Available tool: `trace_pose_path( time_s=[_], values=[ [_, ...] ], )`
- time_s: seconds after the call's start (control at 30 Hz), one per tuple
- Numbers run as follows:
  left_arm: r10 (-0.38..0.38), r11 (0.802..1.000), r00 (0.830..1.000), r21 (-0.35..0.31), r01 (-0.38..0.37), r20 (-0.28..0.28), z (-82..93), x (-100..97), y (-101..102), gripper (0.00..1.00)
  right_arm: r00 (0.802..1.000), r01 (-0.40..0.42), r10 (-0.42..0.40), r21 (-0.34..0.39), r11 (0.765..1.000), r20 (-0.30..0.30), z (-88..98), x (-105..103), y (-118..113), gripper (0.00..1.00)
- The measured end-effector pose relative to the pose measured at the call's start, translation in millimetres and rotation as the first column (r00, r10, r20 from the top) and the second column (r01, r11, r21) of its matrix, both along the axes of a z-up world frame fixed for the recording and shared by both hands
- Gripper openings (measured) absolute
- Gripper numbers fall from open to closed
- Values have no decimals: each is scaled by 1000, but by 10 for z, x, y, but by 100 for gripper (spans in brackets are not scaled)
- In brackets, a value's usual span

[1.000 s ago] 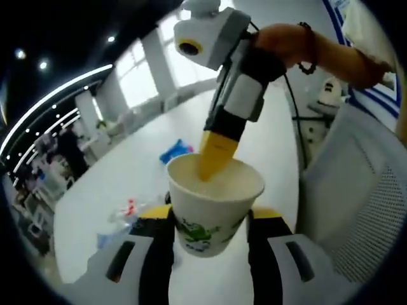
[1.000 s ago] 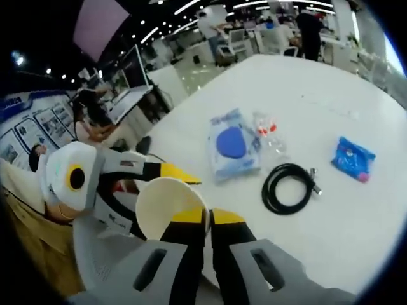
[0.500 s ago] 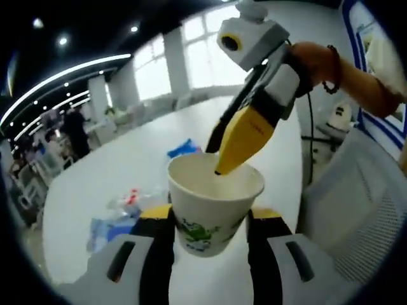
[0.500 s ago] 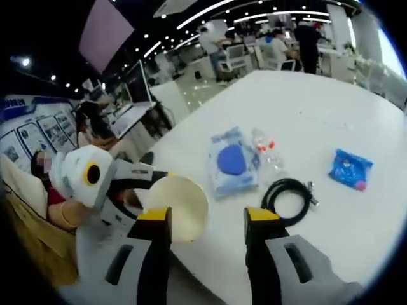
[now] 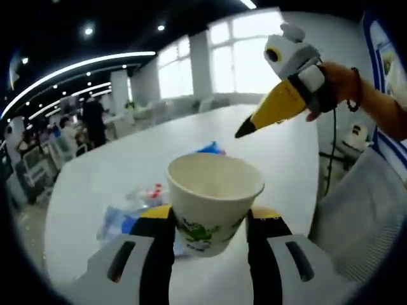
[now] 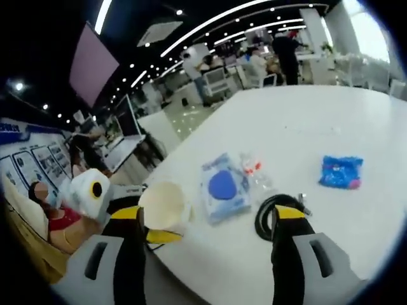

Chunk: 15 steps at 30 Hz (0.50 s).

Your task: Arrange the tabletop items into an orderly group along one side of the table until the central work area is clear of visible clutter.

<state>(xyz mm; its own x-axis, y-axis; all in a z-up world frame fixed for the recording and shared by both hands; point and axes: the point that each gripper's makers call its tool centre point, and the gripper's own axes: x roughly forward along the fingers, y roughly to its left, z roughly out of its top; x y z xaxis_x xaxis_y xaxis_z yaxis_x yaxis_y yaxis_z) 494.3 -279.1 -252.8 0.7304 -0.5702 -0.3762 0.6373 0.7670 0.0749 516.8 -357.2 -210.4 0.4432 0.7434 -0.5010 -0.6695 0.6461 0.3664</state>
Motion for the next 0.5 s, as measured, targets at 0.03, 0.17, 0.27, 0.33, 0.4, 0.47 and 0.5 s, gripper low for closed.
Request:
trace_pose_path(
  time_s=[0.03,0.17,0.27,0.33,0.4,0.47,0.5],
  values=[
    [3,1000,1000,5,-3,2,1,19,35,41,1000,20,-20,6,1000,3,8,30,-22,83],
    [40,999,999,-20,-40,4,42,133,216,41,998,55,-55,9,998,-1,-19,89,-98,86],
    [53,998,999,-46,-53,9,81,239,356,41,998,69,-69,2,998,3,-62,128,-142,88],
    [64,997,998,-38,-64,19,99,332,475,41,997,78,-78,-2,997,1,-86,155,-158,90],
    [84,996,996,-19,-83,29,117,442,617,41,996,90,-90,-5,996,11,-102,203,-174,93],
    [100,995,994,-12,-99,42,141,551,745,41,996,92,-92,-10,996,13,-123,235,-179,94],
    [108,994,993,-9,-107,44,146,597,799,41,995,95,-95,-12,995,12,-135,256,-188,94]
  ],
)
